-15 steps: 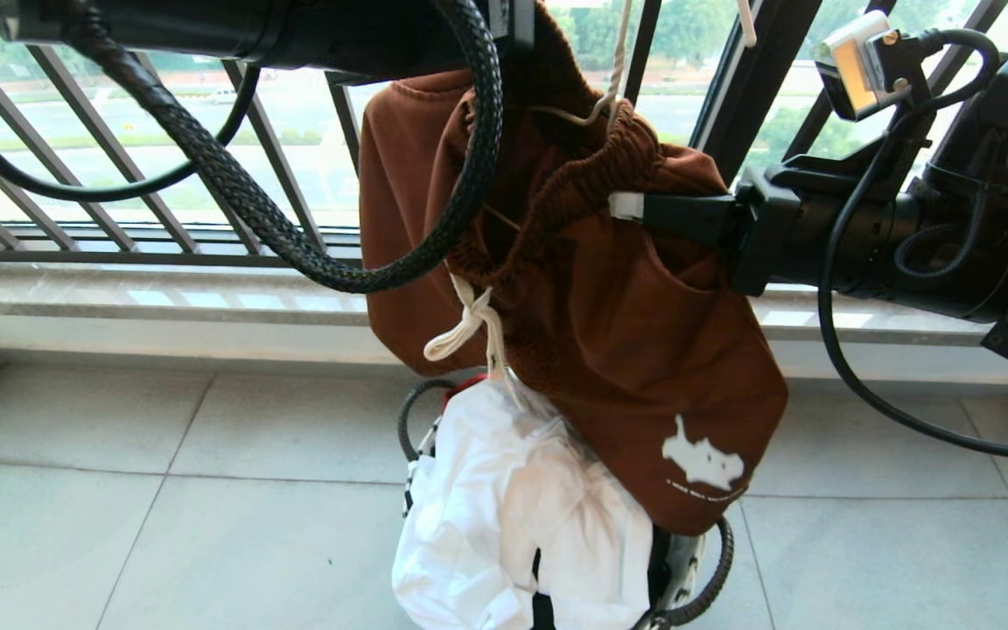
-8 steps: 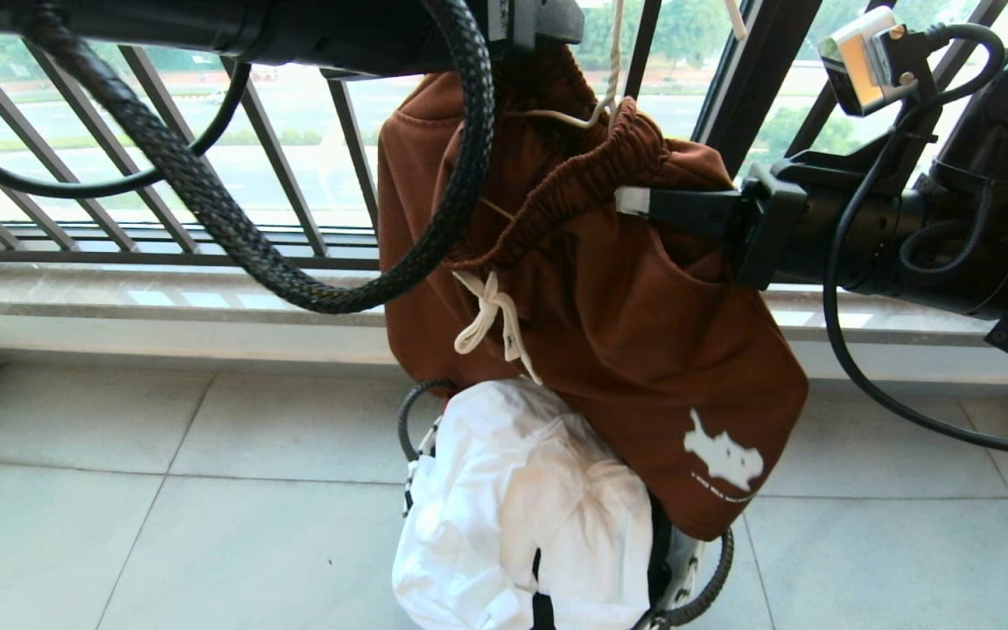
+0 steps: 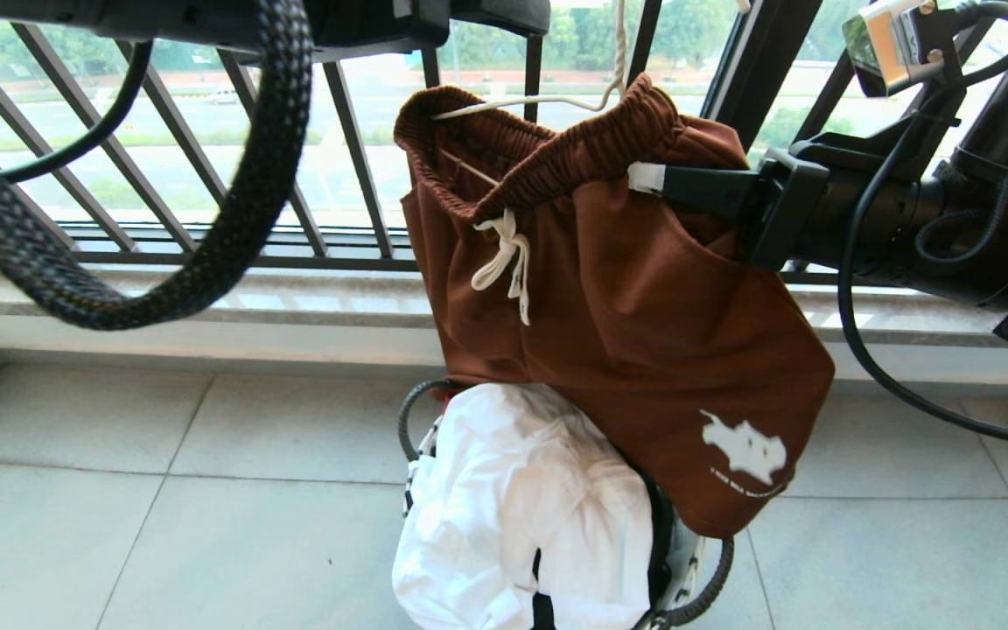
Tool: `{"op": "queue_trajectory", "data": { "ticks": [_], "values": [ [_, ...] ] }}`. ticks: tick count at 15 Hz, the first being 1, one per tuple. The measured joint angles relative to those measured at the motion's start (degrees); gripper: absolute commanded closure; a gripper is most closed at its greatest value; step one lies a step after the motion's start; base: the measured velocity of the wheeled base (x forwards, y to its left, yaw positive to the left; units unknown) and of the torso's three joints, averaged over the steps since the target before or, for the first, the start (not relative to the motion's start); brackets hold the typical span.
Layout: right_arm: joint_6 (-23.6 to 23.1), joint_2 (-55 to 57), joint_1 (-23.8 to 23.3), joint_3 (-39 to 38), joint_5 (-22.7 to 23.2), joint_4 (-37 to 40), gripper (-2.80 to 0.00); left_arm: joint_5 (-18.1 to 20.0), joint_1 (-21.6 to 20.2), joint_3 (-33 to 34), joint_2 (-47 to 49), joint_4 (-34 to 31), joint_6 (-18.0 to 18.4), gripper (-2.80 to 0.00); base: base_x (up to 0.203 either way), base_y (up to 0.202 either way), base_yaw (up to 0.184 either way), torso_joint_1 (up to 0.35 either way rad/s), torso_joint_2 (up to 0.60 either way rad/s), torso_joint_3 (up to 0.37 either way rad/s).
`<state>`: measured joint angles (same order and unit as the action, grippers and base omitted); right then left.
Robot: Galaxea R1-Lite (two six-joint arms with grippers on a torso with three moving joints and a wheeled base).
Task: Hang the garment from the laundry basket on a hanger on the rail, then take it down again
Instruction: Hang the clothes on the clothes rack
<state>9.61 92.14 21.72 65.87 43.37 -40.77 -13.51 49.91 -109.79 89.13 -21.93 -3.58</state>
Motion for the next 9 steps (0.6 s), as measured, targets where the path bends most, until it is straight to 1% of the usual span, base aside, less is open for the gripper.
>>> {"op": "queue_trajectory", "data": {
  "ticks": [7, 8, 9],
  "values": [
    [0.1, 0.0, -0.6, 0.1, 0.5, -0.1, 0.00, 0.1, -6.6, 2.8, -1.6, 0.1, -0.5, -2.80, 0.000, 0.000, 0.000, 0.000, 0.00, 0.000],
    [0.1, 0.0, -0.6, 0.1, 0.5, -0.1, 0.00, 0.1, -7.1, 3.0, -1.7, 0.2, -0.5, 0.00, 0.000, 0.000, 0.000, 0.000, 0.00, 0.000],
    [0.1, 0.0, -0.6, 0.1, 0.5, -0.1, 0.00, 0.1, -7.3, 3.3, -1.8, 0.2, -0.5, 0.00, 0.000, 0.000, 0.000, 0.000, 0.00, 0.000]
  ]
}}
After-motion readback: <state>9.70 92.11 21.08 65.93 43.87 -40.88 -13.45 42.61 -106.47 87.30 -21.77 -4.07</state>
